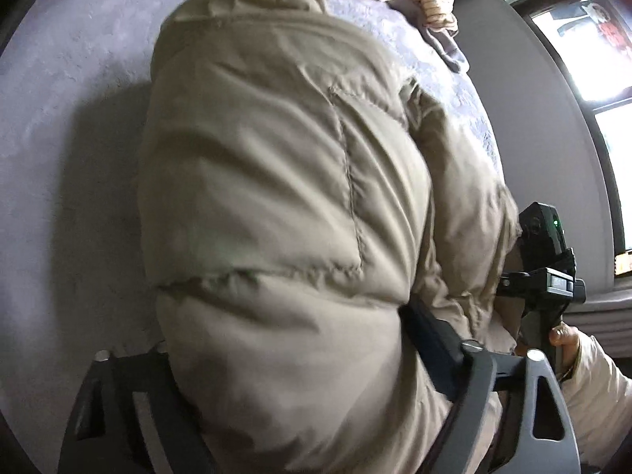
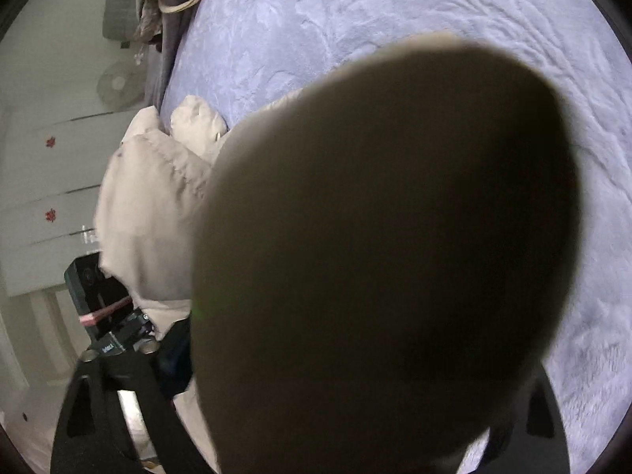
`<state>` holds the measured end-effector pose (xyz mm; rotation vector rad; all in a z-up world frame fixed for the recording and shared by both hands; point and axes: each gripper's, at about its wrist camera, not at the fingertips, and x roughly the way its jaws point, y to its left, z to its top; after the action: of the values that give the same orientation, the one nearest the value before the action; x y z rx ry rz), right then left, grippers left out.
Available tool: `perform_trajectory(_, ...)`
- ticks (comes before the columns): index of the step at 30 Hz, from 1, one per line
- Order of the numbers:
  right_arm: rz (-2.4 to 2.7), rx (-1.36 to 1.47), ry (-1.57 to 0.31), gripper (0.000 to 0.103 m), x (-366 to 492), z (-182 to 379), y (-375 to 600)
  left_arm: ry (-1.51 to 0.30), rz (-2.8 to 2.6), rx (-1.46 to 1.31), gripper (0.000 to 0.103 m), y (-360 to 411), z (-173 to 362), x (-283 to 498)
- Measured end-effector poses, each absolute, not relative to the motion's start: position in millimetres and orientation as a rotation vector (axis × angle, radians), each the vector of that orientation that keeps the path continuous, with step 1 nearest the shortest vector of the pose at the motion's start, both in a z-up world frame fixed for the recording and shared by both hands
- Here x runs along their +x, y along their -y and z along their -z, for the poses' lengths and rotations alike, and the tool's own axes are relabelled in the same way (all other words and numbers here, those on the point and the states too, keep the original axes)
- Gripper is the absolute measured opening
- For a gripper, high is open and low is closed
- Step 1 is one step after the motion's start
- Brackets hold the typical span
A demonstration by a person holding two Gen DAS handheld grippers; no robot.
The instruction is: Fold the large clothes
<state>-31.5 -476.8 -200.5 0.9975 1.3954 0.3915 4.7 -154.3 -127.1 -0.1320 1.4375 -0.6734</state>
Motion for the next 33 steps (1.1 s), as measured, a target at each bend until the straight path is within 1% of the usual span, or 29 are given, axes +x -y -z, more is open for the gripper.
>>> perform_trajectory(1,-0.401,1.010,-1.390,0.078,-33,198,477,-1.432,0.673,-0.130,0.081,152,124,3)
perform_trajectory(2,-0.407,1.021,-1.385,0.075,-33,197,475,-1.425,0.672,-0.127,0.078,153,121,1)
perform_trajectory(4,-0.420,1.053,-1.373,0.065,-35,191,476,-1.410,0.674,-0.127,0.075,154,115,-2)
perform_trajectory(6,-0.425,1.060,-1.364,0.059,-34,182,469,-1.395,0.690,-0.142,0.071,149,107,-3)
perform_trajectory(7,-0.427,1.054,-1.356,0.057,-34,175,466,-1.391,0.700,-0.155,0.070,140,103,-2)
perform_trajectory(13,-0.445,1.031,-1.276,0.057,-20,132,440,-1.329,0.767,-0.177,0.070,104,69,24)
perform_trajectory(16,-0.445,1.022,-1.233,0.057,1,116,414,-1.299,0.783,-0.173,0.070,86,57,55)
perform_trajectory(22,-0.459,1.003,-1.193,0.057,66,109,340,-1.263,0.724,-0.154,0.070,20,50,125)
perform_trajectory(25,-0.488,0.972,-1.192,0.057,108,114,304,-1.241,0.659,-0.154,0.070,-15,57,163)
perform_trajectory(28,-0.494,0.937,-1.206,0.057,146,125,277,-1.230,0.595,-0.152,0.070,-40,78,191)
perform_trajectory(29,-0.486,0.927,-1.217,0.057,158,133,269,-1.236,0.562,-0.144,0.073,-47,92,200)
perform_trajectory(30,-0.473,0.913,-1.226,0.058,165,139,264,-1.248,0.534,-0.145,0.078,-48,107,207)
perform_trajectory(31,-0.443,0.895,-1.236,0.060,174,147,260,-1.259,0.522,-0.158,0.080,-48,119,208)
perform_trajectory(32,-0.423,0.900,-1.245,0.061,177,152,259,-1.271,0.512,-0.193,0.085,-54,132,212)
perform_trajectory(33,-0.403,0.917,-1.254,0.063,178,156,261,-1.275,0.505,-0.215,0.087,-57,140,214)
